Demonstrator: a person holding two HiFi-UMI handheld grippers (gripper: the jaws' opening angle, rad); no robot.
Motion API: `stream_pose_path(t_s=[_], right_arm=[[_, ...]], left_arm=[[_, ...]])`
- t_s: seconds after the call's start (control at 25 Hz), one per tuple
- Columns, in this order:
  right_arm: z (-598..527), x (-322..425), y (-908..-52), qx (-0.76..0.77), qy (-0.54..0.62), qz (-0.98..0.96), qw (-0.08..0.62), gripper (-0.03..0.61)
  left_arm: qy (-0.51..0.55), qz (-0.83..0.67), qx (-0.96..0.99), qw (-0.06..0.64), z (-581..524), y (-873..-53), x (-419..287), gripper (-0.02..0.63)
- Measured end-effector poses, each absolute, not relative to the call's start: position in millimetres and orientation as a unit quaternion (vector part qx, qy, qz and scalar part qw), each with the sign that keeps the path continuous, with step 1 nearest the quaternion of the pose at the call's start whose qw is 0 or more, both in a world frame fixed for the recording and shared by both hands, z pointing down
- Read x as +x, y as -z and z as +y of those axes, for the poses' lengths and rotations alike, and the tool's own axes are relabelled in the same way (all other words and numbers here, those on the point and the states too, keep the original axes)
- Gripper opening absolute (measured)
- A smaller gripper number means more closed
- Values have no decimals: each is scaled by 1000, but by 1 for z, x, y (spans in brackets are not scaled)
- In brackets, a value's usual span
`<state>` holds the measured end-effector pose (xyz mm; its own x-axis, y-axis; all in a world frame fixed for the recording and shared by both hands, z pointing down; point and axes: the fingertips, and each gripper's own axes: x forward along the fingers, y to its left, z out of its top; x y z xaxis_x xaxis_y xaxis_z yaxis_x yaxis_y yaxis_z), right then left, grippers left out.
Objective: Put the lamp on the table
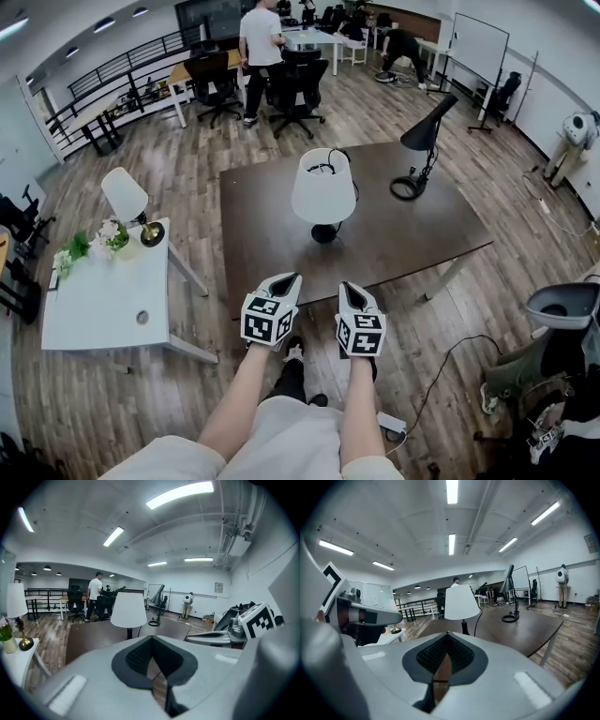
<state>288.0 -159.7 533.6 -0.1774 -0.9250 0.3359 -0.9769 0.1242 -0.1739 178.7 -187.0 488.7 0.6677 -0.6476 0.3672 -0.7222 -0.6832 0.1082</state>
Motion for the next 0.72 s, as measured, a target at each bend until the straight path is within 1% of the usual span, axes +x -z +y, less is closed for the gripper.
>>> stream_pose_path(t_s=[0.72], right_arm=[[-159,265,-527,626,-167,-757,87,25]], left_arm=[[-130,-382,905,132,-176,-478,170,0]])
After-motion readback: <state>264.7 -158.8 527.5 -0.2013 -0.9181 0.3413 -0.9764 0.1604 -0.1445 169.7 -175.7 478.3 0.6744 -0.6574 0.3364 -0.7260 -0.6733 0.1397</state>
